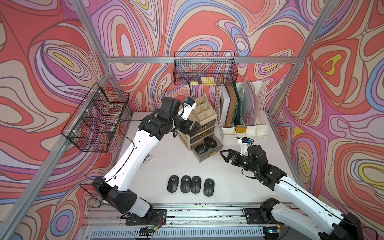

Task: Take the mice out of the drawer
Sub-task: Open the drawer in the storage box.

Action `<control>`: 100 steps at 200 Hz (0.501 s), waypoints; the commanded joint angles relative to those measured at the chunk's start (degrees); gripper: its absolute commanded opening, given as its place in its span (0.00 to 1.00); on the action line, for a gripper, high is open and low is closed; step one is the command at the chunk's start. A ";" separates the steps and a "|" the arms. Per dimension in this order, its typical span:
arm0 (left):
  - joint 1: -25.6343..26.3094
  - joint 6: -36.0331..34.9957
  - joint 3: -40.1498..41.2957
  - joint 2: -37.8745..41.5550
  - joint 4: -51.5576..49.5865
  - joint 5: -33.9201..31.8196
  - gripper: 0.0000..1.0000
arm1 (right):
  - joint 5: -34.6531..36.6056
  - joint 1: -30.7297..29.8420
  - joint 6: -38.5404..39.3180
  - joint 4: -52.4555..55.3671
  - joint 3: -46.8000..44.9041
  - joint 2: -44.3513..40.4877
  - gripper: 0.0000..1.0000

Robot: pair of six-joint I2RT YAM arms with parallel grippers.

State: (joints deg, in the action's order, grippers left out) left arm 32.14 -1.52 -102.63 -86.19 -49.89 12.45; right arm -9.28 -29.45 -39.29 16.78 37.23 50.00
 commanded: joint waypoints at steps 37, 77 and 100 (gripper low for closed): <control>9.07 2.31 8.78 -0.59 -1.66 -2.71 0.96 | 1.28 -0.30 15.83 27.28 15.05 -3.88 0.98; 11.00 6.74 13.08 -4.90 3.85 -3.79 0.80 | 4.18 -0.34 22.32 32.84 18.76 -6.69 0.98; 11.17 7.74 12.15 -9.12 5.30 -4.83 0.73 | 0.81 -0.34 22.94 31.36 16.73 -8.91 0.98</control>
State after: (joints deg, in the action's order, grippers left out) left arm 43.09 3.62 -90.19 -91.81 -48.45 9.69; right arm -7.07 -29.45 -20.14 45.43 55.18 42.92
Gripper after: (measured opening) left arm 0.772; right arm 0.985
